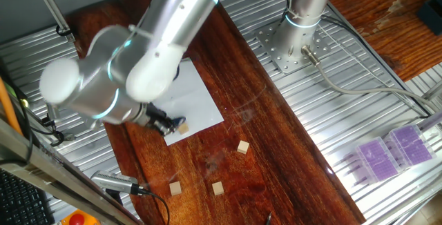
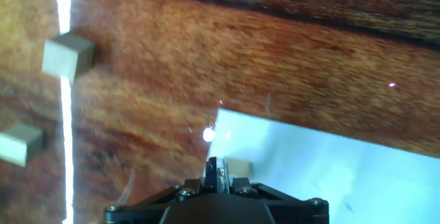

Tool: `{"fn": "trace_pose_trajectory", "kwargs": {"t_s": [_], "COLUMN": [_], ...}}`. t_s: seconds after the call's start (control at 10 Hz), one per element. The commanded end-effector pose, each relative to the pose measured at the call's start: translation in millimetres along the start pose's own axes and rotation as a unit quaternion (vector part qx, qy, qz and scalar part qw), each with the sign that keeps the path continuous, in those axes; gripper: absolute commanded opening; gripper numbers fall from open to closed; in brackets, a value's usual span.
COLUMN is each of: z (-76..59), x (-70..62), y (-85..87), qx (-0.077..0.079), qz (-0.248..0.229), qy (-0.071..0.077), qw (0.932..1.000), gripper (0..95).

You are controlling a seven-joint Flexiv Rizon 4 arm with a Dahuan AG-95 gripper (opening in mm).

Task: Use the correction tape on paper

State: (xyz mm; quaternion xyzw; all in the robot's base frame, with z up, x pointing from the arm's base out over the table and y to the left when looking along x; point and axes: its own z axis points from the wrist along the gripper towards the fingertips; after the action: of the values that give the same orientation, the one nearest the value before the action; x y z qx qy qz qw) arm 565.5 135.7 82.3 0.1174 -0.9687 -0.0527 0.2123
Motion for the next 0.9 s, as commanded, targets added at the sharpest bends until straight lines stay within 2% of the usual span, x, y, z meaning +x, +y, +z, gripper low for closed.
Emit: {"fn": "trace_pose_trajectory", "kwargs": {"t_s": [0.1,0.2,0.3,0.4,0.9], "z": [2.9,3.6,3.6,3.6,4.1], "x": [15.0,16.0,16.0,16.0,15.7], "y": [-17.5,-18.9,-18.9,-18.9,-19.3], "qx": [0.008,0.012,0.017,0.017,0.025], "qz": [-0.027,-0.038,-0.049,-0.052,-0.054], "qy": [-0.025,-0.040,-0.073,-0.086,-0.101], "qw": [0.9993,0.9984,0.9960,0.9948,0.9931], "gripper": [0.0,0.0,0.0,0.0,0.0]}}
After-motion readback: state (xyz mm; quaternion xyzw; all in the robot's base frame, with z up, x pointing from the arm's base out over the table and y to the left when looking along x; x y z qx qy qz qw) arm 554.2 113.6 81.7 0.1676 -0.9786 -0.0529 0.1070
